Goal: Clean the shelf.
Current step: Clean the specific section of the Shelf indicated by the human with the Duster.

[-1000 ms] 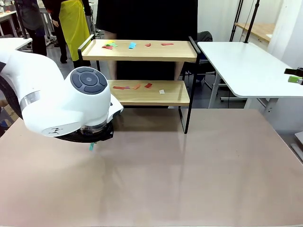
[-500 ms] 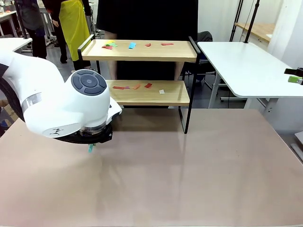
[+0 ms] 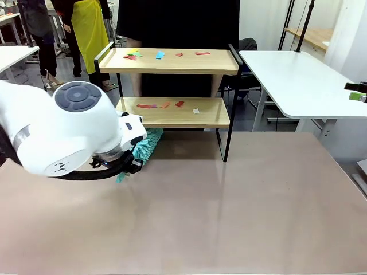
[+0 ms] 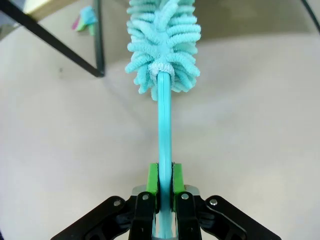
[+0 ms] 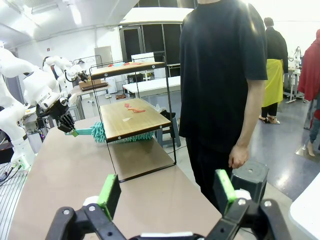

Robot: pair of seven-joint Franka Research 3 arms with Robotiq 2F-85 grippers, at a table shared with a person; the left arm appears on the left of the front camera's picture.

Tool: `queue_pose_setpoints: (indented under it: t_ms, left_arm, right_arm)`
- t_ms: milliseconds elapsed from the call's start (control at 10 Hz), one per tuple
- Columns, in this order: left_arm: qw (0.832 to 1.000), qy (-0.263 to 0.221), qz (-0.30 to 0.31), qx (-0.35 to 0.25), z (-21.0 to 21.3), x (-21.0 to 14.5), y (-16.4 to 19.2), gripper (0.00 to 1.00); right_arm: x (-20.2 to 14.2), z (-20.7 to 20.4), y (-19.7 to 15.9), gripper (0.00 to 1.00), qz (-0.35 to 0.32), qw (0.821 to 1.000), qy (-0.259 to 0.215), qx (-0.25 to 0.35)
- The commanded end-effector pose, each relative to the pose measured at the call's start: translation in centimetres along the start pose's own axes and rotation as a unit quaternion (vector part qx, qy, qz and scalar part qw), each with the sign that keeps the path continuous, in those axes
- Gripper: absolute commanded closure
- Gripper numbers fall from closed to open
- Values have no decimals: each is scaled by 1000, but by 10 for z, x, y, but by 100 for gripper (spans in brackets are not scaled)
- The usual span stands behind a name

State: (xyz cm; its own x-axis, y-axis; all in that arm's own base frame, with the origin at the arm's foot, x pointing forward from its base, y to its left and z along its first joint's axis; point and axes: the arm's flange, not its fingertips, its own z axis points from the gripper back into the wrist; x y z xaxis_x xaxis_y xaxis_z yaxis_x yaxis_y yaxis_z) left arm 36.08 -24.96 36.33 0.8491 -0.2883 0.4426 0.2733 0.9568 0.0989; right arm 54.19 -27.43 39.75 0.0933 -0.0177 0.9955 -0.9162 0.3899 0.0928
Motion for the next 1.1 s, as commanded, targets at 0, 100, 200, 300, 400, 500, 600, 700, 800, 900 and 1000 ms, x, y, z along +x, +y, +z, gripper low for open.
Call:
queue_pose_setpoints:
  t_ms: [0, 100, 200, 300, 400, 500, 600, 700, 800, 900, 1000]
  left_arm:
    - [996, 2, -70, -46, 23, -8, 34, 87]
    - [993, 1, -100, -63, 28, -9, 46, 87]
    - [989, 0, -111, -103, 33, -9, 61, 87]
    - [978, 0, -153, -141, 39, -9, 75, 87]
    - [966, 15, -198, -163, 41, -10, 85, 87]
    - [953, 7, -227, -202, 45, -10, 97, 87]
    - [941, 6, -249, -230, 48, -9, 108, 87]
    - [921, 9, -297, -250, 55, -8, 118, 87]
    - [914, 11, -313, -258, 64, -6, 125, 87]
    - [907, 18, -332, -258, 74, -3, 134, 87]
    - [898, 30, -360, -252, 85, -1, 143, 87]
  right_arm:
    - [4, -2, 0, 0, 3, 1000, -1, 1]
    - [4, -2, 0, 0, 3, 1000, -1, 1]
    - [4, -2, 0, 0, 3, 1000, -1, 1]
    - [4, -2, 0, 0, 3, 1000, -1, 1]
    - [4, -2, 0, 0, 3, 1000, -1, 1]
    - [4, -2, 0, 0, 3, 1000, -1, 1]
    - [4, -2, 0, 0, 3, 1000, -1, 1]
    - [4, -2, 0, 0, 3, 1000, -1, 1]
    - [4, -2, 0, 0, 3, 1000, -1, 1]
    - [4, -2, 0, 0, 3, 1000, -1, 1]
    - [4, -2, 0, 0, 3, 1000, -1, 1]
